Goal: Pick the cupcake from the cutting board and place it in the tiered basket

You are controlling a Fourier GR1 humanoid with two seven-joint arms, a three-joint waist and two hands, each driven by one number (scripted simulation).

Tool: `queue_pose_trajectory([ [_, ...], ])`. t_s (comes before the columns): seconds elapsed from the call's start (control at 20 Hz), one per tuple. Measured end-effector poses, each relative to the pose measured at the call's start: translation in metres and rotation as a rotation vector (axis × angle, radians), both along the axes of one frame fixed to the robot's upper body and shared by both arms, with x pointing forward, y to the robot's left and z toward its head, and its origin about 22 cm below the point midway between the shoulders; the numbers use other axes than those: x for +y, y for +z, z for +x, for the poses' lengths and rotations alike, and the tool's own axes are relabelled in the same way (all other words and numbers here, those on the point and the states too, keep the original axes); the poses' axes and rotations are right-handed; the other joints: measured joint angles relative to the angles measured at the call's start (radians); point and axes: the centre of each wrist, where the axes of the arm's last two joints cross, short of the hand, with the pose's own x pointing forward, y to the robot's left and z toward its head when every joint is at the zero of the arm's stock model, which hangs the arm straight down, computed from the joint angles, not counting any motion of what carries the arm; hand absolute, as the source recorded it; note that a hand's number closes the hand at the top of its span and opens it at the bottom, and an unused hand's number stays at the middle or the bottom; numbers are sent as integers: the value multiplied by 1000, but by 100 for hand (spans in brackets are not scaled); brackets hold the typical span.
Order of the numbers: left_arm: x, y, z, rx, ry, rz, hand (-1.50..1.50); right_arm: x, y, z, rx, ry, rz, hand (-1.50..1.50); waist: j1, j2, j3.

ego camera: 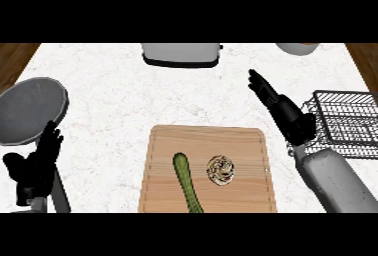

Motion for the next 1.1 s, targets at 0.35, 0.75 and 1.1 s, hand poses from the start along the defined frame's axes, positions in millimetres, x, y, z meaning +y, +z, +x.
queue_pose_trajectory([
  [0.35, -38, 25, 21, -167, -120, 30, 0, -8, 9, -2, -131, -78, 462, 150, -80, -25, 32],
  [0.75, -94, 48, 41, -261, -264, 37, 0, -19, -43, -36, 29, 52, 768, -150, -56, -25, 10],
  [1.1, -109, 58, 45, -263, -277, 42, 0, -89, -31, -81, -51, 177, 549, -150, -66, -29, 12],
])
